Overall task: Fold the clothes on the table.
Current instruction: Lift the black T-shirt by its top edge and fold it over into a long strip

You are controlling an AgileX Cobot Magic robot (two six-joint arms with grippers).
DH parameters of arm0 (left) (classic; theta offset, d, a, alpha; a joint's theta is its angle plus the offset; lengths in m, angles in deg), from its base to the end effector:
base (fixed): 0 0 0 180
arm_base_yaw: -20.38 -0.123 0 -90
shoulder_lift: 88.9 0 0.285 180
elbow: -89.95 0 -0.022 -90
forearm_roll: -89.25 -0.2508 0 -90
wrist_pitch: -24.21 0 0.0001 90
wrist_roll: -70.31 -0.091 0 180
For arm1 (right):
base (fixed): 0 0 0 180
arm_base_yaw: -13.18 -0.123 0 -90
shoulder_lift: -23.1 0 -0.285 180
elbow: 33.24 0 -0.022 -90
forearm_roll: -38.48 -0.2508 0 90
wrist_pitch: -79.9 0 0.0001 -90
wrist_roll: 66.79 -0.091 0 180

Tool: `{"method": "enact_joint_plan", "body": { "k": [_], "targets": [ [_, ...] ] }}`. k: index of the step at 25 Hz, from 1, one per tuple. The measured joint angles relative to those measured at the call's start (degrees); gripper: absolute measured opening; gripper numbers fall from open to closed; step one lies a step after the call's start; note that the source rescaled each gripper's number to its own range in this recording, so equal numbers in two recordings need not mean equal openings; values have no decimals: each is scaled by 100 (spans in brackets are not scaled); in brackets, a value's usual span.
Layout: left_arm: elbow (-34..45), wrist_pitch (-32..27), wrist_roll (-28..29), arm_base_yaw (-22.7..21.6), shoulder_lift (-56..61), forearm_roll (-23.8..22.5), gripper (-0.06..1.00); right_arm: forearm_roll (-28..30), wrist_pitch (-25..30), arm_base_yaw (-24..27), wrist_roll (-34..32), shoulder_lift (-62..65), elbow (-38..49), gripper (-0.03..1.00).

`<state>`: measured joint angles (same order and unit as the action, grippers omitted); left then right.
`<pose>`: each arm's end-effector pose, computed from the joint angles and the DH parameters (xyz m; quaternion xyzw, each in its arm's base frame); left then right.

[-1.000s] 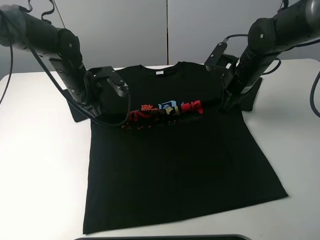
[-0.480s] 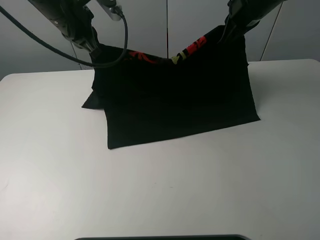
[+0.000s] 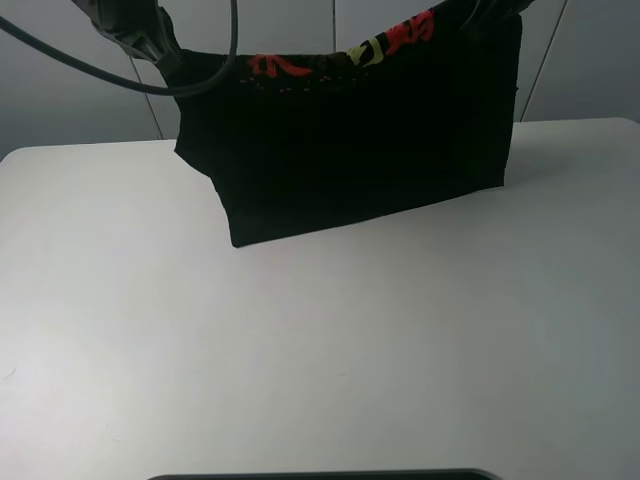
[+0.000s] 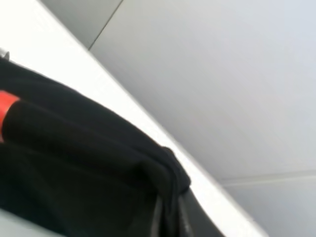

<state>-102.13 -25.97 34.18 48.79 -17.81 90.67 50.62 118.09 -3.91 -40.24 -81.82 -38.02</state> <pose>0.3453 -0.1887 0.3083 0.5077 0.8133 0.0078 0.2840 0.3713 0.1018 0.3091 -0.3960 0.8426 -0.1195 0.3450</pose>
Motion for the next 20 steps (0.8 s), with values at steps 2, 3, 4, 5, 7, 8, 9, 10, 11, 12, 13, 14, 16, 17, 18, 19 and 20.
{"method": "enact_joint_plan", "body": {
  "k": [2, 3, 4, 5, 7, 8, 9, 10, 11, 12, 13, 14, 16, 17, 18, 19, 20],
  "targets": [
    [12, -342, -21, 0, 4, 163, 0, -274, 484, 0, 88, 0, 0, 0],
    [68, -451, -117, 0, 28, 275, 0, -472, 777, 0, 198, 0, 0, 0],
    [138, -569, -232, 0, 38, 411, 0, -634, 970, 0, 330, 0, 13, 0],
    [202, -659, -323, 0, 50, 515, 0, -805, 1064, 0, 458, 32, 61, 0],
    [352, -895, -457, 14, 72, 689, 0, -1045, 1194, 0, 594, 138, 237, 0],
    [414, -951, -490, 23, 84, 739, 0, -1129, 1235, 0, 621, 199, 335, 0],
    [487, -1036, -545, 40, 112, 772, 0, -1154, 1283, 0, 649, 288, 419, 0],
    [543, -1105, -601, 75, 156, 777, 0, -1213, 1325, 0, 688, 386, 522, 0],
    [589, -1207, -671, 95, 182, 801, 0, -1250, 1412, 0, 753, 468, 618, 0],
    [617, -1363, -741, 137, 209, 854, 0, -1331, 1539, 0, 833, 550, 691, 0],
    [644, -1517, -795, 180, 222, 910, 0, -1415, 1737, 0, 931, 612, 737, 0],
    [675, -1661, -809, 206, 222, 985, 0, -1468, 1959, 0, 987, 641, 777, 0],
    [686, -1839, -835, 217, 222, 1222, 0, -1610, 2331, 0, 1040, 664, 869, 0],
    [686, -1867, -859, 230, 222, 1350, 0, -1694, 2469, 0, 1076, 663, 920, 0],
    [686, -1888, -875, 230, 235, 1450, 0, -1776, 2603, 0, 1125, 663, 981, 0],
    [686, -1888, -888, 230, 239, 1546, 0, -1875, 2701, 0, 1171, 663, 1049, 0],
    [695, -1888, -886, 230, 250, 1596, 0, -1957, 2810, 0, 1208, 665, 1110, 0]
  ]
}}
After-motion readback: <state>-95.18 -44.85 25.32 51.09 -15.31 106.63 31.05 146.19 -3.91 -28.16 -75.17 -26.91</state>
